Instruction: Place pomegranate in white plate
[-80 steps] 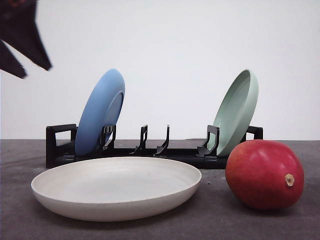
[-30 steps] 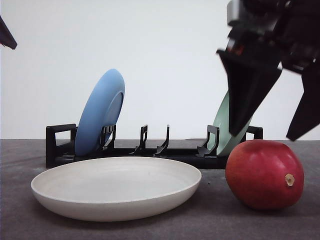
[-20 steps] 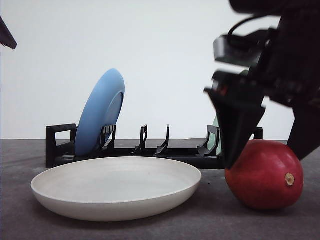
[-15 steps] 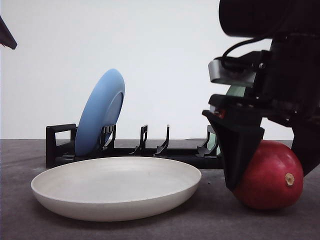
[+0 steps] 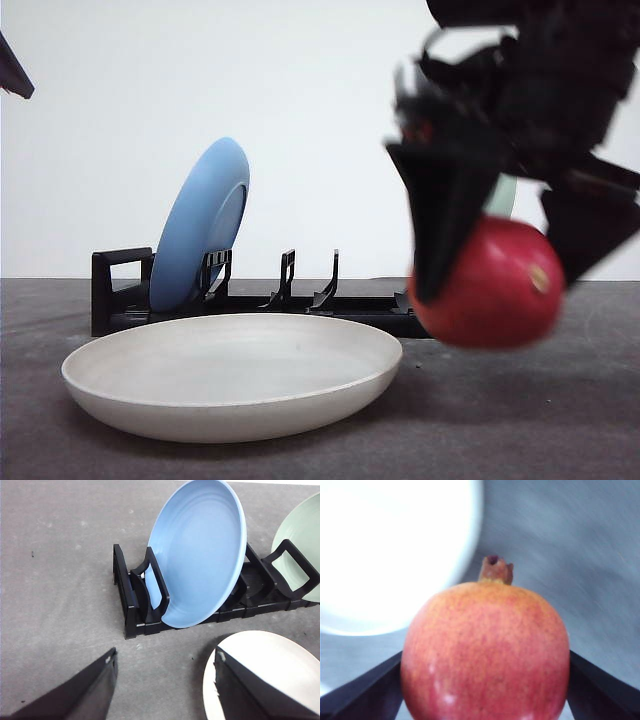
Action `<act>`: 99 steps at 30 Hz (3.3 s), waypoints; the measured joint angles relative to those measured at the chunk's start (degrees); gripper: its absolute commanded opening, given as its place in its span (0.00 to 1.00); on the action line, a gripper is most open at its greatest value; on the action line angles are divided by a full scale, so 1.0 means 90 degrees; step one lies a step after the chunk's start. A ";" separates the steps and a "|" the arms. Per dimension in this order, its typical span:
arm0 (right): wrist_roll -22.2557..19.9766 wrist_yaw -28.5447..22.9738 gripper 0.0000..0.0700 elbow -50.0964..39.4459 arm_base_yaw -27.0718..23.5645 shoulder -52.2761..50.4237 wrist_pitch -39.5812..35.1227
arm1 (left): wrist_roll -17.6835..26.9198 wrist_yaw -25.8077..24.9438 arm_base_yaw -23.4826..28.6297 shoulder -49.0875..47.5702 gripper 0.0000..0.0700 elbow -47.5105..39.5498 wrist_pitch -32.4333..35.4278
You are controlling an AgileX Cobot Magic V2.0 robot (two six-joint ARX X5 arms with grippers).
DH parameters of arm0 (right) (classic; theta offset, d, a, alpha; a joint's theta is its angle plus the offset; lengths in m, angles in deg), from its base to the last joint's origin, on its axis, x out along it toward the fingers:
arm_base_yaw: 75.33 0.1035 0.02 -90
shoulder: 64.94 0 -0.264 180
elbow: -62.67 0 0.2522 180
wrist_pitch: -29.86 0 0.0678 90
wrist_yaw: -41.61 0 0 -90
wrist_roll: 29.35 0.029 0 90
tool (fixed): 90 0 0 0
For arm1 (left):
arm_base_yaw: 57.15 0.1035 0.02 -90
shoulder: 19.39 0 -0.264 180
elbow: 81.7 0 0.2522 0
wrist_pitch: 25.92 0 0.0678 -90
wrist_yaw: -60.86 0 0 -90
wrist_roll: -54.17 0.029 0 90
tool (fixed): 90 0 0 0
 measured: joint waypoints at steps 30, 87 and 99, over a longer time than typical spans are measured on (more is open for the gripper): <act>-0.0516 0.0097 0.70 0.2135 0.0925 0.2660 -0.0886 | 0.0000 0.0000 0.0000 0.0000 0.51 0.0000 0.0000; -0.0628 0.0547 0.90 -0.1514 0.0176 -0.0689 -0.4526 | -0.0002 0.0000 0.0000 0.0000 0.50 0.0000 -0.0005; -0.0727 0.1057 0.89 -0.2590 -0.1414 -0.2262 -0.4078 | -0.0002 0.0000 0.0000 0.0000 0.50 0.0000 -0.0221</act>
